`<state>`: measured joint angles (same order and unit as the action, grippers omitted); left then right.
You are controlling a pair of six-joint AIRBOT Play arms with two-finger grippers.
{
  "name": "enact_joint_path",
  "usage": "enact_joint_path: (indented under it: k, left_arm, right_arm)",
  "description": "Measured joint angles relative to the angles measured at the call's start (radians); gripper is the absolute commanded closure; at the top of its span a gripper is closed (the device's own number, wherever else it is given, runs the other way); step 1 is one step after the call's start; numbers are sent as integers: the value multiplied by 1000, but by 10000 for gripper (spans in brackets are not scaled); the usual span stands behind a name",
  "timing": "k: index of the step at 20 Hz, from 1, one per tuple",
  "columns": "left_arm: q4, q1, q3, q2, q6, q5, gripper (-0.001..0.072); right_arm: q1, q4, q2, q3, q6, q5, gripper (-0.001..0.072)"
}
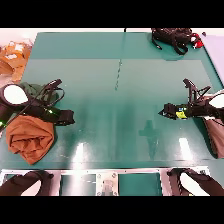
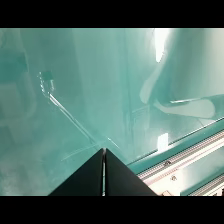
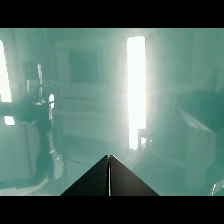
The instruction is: Fold the shirts.
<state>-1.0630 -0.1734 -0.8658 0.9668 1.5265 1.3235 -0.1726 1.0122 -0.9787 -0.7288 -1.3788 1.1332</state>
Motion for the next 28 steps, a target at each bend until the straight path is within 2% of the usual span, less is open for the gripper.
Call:
enact_joint_path:
  k: [13,19,20,21,23,28]
  left_arm:
    - [0,0,0,0,-1,-4,688]
    - [-22,-1,0,0,-6,-137,686]
    - [-50,-1,0,0,-8,-175,507]
    - [-89,-1,0,0,-9,-213,22]
    - [-216,-1,0,0,-6,-302,-13]
    - [-632,48,0,34,65,-500,-13]
  right_arm:
    - [0,0,0,0,0,0,700]
    - [0,-3,0,0,0,-24,700]
    - [0,-5,0,0,0,-27,698]
    - [0,-8,0,0,0,-32,696]
    - [0,-14,0,0,0,-43,598]
    - [0,-31,0,0,0,-73,581]
